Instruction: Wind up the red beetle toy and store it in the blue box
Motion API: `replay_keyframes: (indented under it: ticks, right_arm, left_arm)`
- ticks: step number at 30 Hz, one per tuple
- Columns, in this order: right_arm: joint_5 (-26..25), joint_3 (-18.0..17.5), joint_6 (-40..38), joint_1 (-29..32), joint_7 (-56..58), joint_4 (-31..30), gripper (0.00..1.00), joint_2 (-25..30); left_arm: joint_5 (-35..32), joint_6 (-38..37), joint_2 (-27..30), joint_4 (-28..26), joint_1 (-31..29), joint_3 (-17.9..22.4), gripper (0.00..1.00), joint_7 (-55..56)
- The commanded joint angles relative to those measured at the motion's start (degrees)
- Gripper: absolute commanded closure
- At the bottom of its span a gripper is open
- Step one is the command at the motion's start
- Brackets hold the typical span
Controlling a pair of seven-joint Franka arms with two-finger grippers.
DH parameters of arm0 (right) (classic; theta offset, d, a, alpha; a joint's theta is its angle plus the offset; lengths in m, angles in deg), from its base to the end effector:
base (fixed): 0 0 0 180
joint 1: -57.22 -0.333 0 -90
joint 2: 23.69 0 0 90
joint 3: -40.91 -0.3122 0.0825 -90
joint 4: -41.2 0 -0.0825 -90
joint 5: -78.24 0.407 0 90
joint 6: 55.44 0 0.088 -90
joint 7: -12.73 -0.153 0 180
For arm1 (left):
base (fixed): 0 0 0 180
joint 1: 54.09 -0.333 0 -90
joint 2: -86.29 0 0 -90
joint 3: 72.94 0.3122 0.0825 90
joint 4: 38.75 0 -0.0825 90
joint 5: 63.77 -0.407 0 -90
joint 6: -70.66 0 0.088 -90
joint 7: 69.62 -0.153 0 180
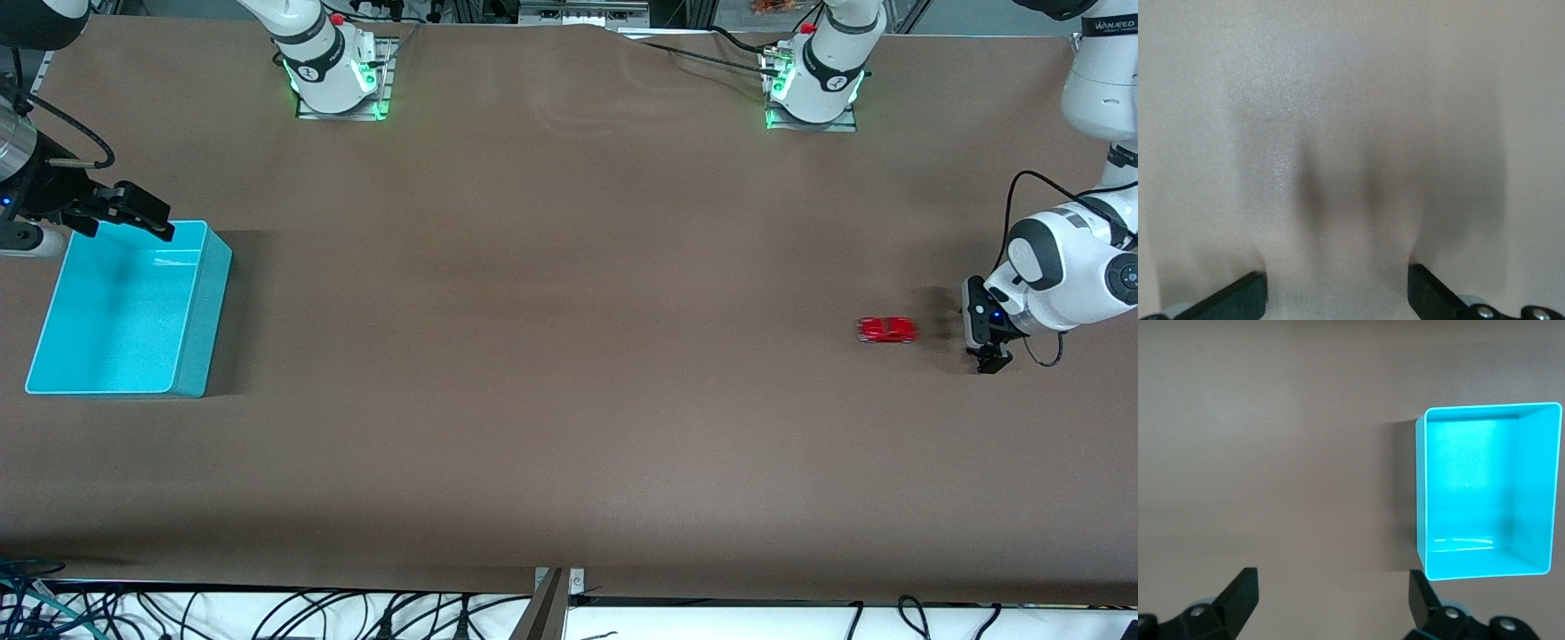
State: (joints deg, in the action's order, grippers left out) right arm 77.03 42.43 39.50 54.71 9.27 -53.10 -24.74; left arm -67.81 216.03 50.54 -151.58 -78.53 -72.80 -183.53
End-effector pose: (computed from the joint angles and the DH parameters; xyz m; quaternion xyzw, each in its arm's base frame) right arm 0.5880 0.0072 0.5342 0.9997 -0.0206 -0.0032 0.0109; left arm 0.5554 0.2553 0.0762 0.6896 -0.7234 -0.0286 0.0191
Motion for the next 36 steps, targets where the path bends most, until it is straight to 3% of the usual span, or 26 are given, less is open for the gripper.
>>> replay_keyframes:
  ticks: [1,36]
  right_arm:
    - [0.16,-0.11,-0.99,-0.04,0.2,0.78,0.0,0.34]
    - [0.07,-0.11,-1.25,-0.83,1.09,2.01,0.0,-0.89]
  left_arm:
    - [-0.17,0.0,-0.11,0.5,0.0,0.12,0.0,-0.96]
    - [-0.26,0.0,2.0,0.42,0.0,0.03,0.0,-1.05]
